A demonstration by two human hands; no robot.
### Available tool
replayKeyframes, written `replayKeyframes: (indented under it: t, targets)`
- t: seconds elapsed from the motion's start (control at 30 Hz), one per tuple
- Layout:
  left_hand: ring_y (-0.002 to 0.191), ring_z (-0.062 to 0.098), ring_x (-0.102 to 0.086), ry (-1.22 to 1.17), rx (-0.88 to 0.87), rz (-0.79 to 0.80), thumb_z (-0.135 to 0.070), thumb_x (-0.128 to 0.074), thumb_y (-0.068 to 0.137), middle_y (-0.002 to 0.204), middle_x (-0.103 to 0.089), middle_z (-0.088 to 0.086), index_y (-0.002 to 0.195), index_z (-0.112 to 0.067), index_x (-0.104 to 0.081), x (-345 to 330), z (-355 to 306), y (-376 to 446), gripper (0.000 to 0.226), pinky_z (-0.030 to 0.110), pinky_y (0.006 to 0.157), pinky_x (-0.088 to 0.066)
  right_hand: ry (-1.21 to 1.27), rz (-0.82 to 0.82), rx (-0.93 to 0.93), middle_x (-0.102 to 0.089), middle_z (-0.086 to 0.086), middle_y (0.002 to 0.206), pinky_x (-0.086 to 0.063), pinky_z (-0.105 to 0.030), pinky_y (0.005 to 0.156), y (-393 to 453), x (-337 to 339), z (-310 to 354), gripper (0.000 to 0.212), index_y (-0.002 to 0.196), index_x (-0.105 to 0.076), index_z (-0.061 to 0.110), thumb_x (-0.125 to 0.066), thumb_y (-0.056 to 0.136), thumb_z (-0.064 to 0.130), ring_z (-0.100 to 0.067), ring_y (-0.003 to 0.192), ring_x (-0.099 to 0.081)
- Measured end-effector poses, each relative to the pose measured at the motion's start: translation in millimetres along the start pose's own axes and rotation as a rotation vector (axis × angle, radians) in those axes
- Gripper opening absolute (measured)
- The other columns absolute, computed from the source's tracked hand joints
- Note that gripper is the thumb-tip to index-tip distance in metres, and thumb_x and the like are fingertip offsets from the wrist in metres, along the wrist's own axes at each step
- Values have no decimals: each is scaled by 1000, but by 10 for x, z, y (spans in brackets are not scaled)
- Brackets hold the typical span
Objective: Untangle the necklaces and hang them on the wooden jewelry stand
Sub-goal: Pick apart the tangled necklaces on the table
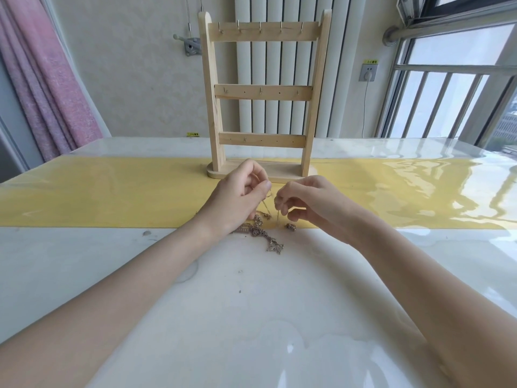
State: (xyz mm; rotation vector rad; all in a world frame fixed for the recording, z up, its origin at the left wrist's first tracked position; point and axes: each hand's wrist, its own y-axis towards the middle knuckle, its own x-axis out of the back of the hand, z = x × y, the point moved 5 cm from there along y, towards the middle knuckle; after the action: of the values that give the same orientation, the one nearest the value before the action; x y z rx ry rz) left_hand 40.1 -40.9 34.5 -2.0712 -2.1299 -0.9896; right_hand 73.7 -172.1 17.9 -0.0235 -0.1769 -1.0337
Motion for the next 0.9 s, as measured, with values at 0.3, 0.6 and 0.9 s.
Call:
replayKeyframes:
  t: [0.3, 0.6, 0.9]
  targets:
    - [47, 10, -40, -53, -10, -12, -11, -54, 93, 52, -51, -9, 83, -19, -50, 34, 33, 12, 13, 20, 46, -35, 71, -3, 67, -63, -11, 85, -41, -19, 59, 8, -55, 28, 8, 79, -69, 0, -66, 84, 4, -9, 63, -50]
    - [44, 10, -40, -47, -36, -1, -16, -55, 94, 45, -50, -8, 86, -16, -49, 6, -19, -3, 10, 15, 46, -37, 225, 67, 33, -62, -6, 72, -44, -19, 57, 9, -122, 14, 12, 80, -54, 8, -56, 92, 5, -11, 62, -54]
    - [37, 10, -40, -19, 18, 13, -15, -53, 95, 45, -53, -4, 87, -16, -50, 27, 22, -14, 8, 17, 43, -35, 227, 122, 0, -57, 1, 62, -41, -16, 55, -3, -152, -2, 18, 70, -60, 9, -61, 89, 9, -8, 55, -48]
